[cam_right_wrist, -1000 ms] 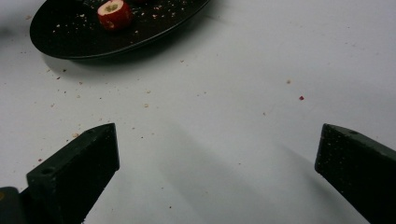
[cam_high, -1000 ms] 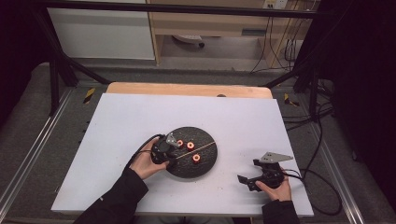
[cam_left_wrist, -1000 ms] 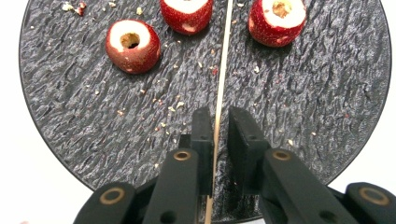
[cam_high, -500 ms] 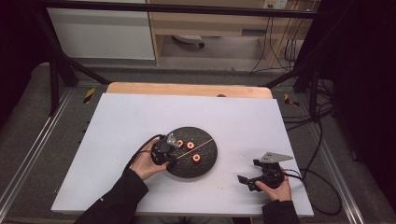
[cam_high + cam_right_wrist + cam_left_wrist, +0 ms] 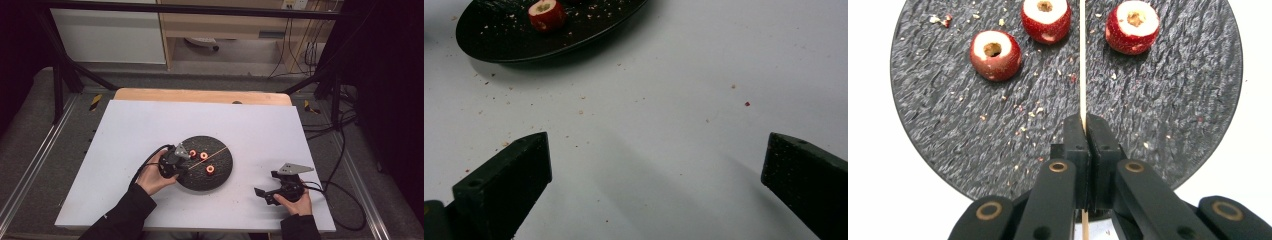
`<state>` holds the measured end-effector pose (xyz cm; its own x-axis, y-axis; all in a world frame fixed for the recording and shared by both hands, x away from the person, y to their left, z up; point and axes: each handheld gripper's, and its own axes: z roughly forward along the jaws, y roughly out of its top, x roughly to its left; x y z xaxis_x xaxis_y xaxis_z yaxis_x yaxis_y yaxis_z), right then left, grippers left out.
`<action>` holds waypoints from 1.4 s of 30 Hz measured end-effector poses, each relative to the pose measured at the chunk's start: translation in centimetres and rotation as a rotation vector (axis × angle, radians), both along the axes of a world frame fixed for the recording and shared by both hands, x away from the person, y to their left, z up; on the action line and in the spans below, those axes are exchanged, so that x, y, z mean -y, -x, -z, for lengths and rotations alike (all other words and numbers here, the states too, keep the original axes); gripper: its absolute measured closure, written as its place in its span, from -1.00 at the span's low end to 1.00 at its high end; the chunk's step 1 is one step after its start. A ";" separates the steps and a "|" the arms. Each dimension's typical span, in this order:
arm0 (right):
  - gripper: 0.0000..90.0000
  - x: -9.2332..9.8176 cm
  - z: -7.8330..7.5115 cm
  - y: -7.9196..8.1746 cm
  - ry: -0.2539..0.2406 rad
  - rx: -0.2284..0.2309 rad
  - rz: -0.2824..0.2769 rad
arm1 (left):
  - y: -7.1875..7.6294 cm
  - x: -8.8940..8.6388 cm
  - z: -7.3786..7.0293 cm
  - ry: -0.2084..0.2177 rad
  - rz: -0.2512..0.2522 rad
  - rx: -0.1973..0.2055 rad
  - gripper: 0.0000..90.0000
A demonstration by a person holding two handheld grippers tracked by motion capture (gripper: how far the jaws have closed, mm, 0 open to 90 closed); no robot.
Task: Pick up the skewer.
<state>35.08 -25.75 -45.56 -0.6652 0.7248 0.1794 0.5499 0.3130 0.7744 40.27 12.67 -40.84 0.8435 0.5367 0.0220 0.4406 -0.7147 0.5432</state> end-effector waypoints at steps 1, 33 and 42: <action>-0.99 0.0 0.0 0.0 0.000 0.000 0.000 | 0.1 -0.1 0.0 0.005 -0.002 0.001 0.96; -0.99 -0.1 0.0 -0.1 0.003 -0.011 0.022 | 4.8 -6.9 0.7 0.232 -0.162 0.076 0.96; -0.99 -0.6 -0.1 -0.1 0.003 -0.017 0.018 | 6.3 -9.0 1.6 0.298 -0.201 0.106 0.96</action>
<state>35.15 -25.18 -45.47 -0.6488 0.7373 0.1884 0.5688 0.3053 0.7637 33.97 21.63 -42.44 0.7218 0.6876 -0.0787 0.4865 -0.4232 0.7644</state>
